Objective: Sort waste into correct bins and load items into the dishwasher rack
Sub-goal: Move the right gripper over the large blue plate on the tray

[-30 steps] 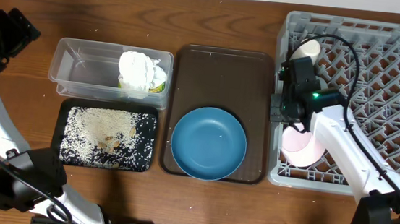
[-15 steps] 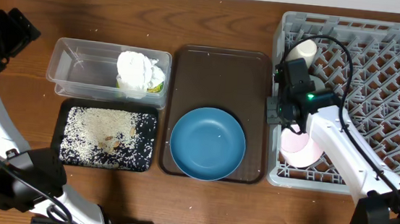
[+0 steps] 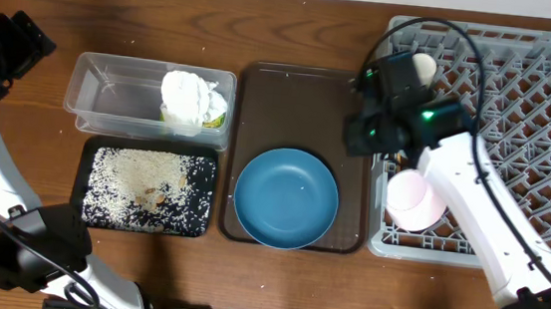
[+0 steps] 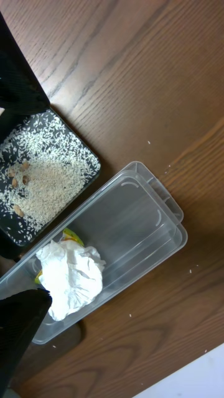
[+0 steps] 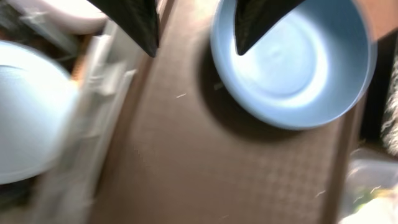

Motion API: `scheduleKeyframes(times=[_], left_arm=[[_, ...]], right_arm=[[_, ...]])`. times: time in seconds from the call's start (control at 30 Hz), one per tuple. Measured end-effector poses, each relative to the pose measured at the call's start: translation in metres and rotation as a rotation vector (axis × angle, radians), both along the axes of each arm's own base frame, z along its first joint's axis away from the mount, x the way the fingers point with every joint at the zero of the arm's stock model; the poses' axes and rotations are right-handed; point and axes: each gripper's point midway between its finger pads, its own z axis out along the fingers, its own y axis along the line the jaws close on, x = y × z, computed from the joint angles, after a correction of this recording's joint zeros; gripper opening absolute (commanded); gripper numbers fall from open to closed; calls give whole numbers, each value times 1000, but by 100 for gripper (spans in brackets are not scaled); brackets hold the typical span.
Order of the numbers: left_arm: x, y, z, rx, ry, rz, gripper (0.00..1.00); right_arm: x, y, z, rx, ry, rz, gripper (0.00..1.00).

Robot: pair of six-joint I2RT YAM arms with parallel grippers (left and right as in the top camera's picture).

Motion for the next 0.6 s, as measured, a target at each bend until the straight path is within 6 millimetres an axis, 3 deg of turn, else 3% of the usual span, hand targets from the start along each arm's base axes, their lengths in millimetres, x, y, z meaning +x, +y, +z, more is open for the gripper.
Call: scheduleKeyframes(times=[0.37,0.6], left_arm=[[0,0,0,0,0,0,92],[0,0,0,0,0,0,92]], right_arm=[[-71,115,9,168,28,351,43],[-117,162,7,125,-28,515,46]])
